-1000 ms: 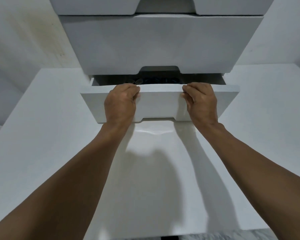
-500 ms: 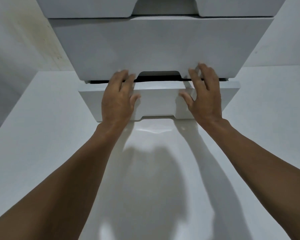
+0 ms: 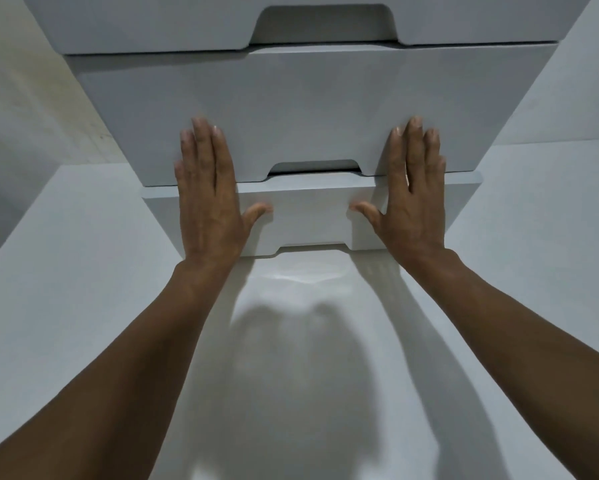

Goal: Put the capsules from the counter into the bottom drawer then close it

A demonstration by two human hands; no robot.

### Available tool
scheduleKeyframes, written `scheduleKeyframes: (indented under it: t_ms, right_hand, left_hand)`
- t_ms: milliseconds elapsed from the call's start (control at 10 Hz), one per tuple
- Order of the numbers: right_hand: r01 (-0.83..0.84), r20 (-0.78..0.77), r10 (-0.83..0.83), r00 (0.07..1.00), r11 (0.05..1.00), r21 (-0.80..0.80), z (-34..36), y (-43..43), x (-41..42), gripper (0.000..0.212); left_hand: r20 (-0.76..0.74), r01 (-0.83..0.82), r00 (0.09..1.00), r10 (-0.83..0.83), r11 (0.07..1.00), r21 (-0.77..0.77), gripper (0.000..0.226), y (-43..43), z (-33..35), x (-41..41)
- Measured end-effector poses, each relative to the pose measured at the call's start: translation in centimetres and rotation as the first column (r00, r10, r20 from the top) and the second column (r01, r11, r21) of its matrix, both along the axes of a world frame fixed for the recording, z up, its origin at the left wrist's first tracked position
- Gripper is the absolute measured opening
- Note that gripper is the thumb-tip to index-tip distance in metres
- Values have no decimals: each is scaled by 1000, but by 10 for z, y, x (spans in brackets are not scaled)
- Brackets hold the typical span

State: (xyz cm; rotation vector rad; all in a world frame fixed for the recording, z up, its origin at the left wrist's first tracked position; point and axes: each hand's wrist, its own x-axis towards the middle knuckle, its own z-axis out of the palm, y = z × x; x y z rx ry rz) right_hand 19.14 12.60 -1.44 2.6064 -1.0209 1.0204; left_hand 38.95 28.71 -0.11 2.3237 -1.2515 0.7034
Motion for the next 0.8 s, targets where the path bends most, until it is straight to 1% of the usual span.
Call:
scheduleKeyframes:
  t_ms: [100, 200, 400, 600, 700, 800]
  right_hand:
    - [15, 64, -11, 998, 998, -62, -6, -4, 7, 104]
    - [45, 120, -36, 992, 996, -71, -13, -10, 14, 100]
    - [40, 121, -26, 992, 993, -114, -22, -17, 15, 92]
    - [70, 46, -66, 997, 995, -71, -16, -8, 10, 94]
    - [21, 5, -21, 1000, 1000, 16, -1, 2, 3, 96]
    - [-23, 34, 20, 999, 998, 65, 8, 20, -12, 78]
  left_hand:
    - [32, -10, 999, 11, 999, -44, 113, -7, -6, 3]
    - [48, -38, 998, 42, 996, -81, 111, -14, -12, 7]
    - [111, -58, 992, 67, 995, -83, 109, -16, -20, 13]
    - [59, -55, 997, 58, 997, -49, 109, -11, -16, 6]
    - [13, 0, 1000, 0, 1000, -4, 111, 2, 1, 1]
    - [-32, 64, 997, -65, 997, -45, 102, 27, 8, -13]
